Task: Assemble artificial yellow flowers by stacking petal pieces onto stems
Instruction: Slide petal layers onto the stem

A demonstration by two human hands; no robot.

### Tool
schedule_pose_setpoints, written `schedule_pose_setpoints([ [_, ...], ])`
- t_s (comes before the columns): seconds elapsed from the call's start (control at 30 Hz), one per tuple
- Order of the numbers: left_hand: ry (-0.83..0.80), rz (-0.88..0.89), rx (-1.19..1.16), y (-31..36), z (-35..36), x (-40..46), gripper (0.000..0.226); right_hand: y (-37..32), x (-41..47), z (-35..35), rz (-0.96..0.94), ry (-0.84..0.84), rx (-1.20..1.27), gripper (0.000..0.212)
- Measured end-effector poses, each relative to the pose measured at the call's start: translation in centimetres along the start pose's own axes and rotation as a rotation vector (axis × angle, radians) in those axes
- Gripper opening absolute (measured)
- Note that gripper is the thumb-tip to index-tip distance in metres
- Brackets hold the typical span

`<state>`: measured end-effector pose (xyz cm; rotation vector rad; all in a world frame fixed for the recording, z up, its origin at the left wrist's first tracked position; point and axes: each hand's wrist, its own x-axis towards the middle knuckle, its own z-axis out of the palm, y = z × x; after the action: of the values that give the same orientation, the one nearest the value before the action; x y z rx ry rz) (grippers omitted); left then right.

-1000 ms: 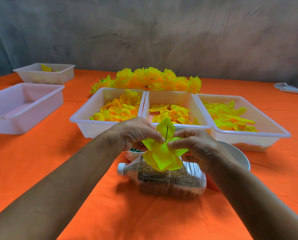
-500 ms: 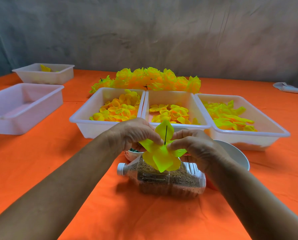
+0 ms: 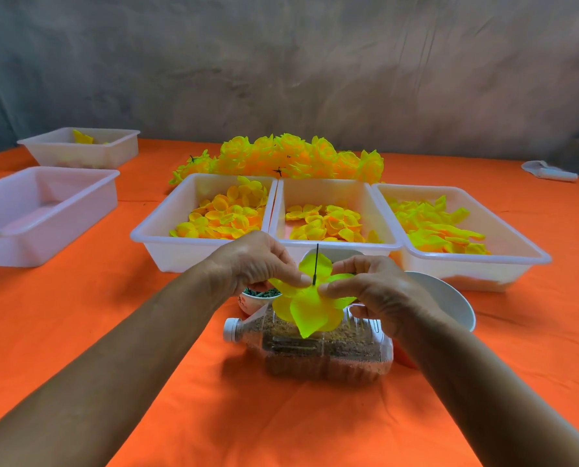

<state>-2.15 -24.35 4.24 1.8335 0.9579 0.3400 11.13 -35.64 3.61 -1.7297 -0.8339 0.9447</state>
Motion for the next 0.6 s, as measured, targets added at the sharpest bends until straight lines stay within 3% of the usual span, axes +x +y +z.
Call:
schedule_pose_setpoints([
  [0.17,0.203,0.32,0.018,-0.9,0.4,-1.0,0.035,0.3,-0.1,-0.7,0.001,-0.021,-0.01,0.024],
  [0.27,0.219,0.493,0.075,-1.0,0.7,-1.7,0.026,0.4,0.0,-1.1,0.003,-0.02,-0.013,0.021],
  [0.47,0.167,0.486,0.056,-1.3,1.9,-1.5,0.013,0.3,0.1,-1.8,-0.029,-0.023,-0.096,0.017],
  [0.6,0.16,0.484,0.007,-1.8,2.0,-1.0,0.014,0.3,0.8,-3.8,-0.134,0.102,-0.055,0.01],
])
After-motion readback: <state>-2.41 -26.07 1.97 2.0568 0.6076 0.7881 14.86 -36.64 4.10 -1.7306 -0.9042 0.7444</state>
